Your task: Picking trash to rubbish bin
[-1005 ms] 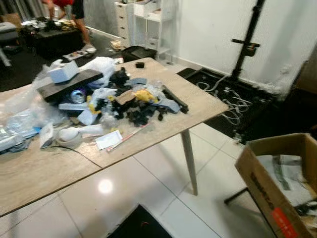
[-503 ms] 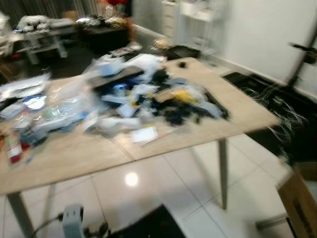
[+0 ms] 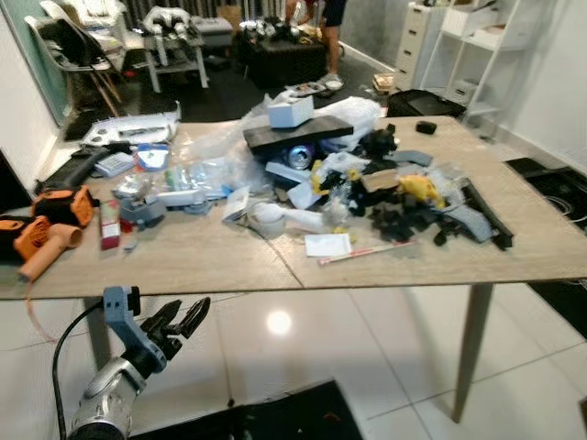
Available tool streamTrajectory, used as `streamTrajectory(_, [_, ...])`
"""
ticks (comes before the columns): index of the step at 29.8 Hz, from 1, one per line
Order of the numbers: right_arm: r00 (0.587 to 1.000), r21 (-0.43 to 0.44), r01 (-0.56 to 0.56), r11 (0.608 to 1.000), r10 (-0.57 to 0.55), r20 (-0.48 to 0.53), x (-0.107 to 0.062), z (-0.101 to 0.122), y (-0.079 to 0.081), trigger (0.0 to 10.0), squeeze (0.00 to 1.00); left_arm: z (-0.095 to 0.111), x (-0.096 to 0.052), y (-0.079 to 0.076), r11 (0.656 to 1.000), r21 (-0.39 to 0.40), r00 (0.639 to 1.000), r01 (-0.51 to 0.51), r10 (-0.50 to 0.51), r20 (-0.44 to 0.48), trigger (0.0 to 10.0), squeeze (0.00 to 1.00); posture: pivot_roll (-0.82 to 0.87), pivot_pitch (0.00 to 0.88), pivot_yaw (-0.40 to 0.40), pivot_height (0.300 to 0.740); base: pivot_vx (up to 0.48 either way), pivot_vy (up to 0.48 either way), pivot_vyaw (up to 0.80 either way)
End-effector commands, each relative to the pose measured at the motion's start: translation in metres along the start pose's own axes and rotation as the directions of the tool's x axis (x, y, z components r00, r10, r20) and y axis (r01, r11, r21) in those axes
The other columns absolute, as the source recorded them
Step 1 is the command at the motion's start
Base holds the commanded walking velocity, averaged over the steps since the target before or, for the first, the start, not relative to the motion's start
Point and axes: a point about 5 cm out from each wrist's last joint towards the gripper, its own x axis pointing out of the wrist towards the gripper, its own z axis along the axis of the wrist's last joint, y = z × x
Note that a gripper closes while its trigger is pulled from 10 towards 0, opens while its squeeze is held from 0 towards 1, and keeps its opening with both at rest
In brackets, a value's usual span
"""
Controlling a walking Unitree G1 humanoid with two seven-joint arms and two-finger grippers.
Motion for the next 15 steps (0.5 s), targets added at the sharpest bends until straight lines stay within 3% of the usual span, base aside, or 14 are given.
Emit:
streamTrajectory(1, [0.999,0.019,-0.01,1.0,0.011,-0.034,0.0,-0.011,0.004,10.0,0.0,0.018,0.006,-0.012,0.989,-0.018,0.987,0.15,-0.148,0.067,10.0,0.0,-0.16,0.178,0.04,0.74,0.0,0.0,0.6])
streamTrajectory(5, [0.999,0.016,0.006,1.0,-0.005,-0.036,0.0,-0.011,0.004,10.0,0.0,0.055,0.012,-0.035,0.94,-0.002,0.922,0.341,-0.334,0.198,10.0,0.0,-0.16,0.175,0.04,0.74,0.0,0.0,0.0])
streamTrajectory(9, [0.999,0.015,0.006,1.0,-0.006,-0.035,0.0,-0.011,0.003,10.0,0.0,0.079,0.015,-0.046,0.916,0.039,0.876,0.4,-0.394,0.277,10.0,0.0,-0.16,0.173,0.039,0.74,0.0,0.0,0.0])
streamTrajectory(11, [0.999,0.014,0.007,1.0,-0.007,-0.034,0.0,-0.011,0.003,10.0,0.0,0.099,0.017,-0.057,0.889,0.067,0.827,0.453,-0.448,0.34,10.0,0.0,-0.16,0.173,0.039,0.74,0.0,0.0,0.0])
streamTrajectory(12, [0.999,0.014,0.007,1.0,-0.007,-0.034,0.0,-0.011,0.003,10.0,0.0,0.099,0.017,-0.057,0.889,0.067,0.827,0.453,-0.448,0.34,10.0,0.0,-0.16,0.173,0.039,0.74,0.0,0.0,0.0])
streamTrajectory(15, [0.999,0.011,0.009,1.0,-0.008,-0.032,0.0,-0.011,0.003,10.0,0.0,0.128,0.017,-0.074,0.843,0.107,0.742,0.527,-0.518,0.427,10.0,0.0,-0.16,0.167,0.037,0.74,0.0,0.0,0.0])
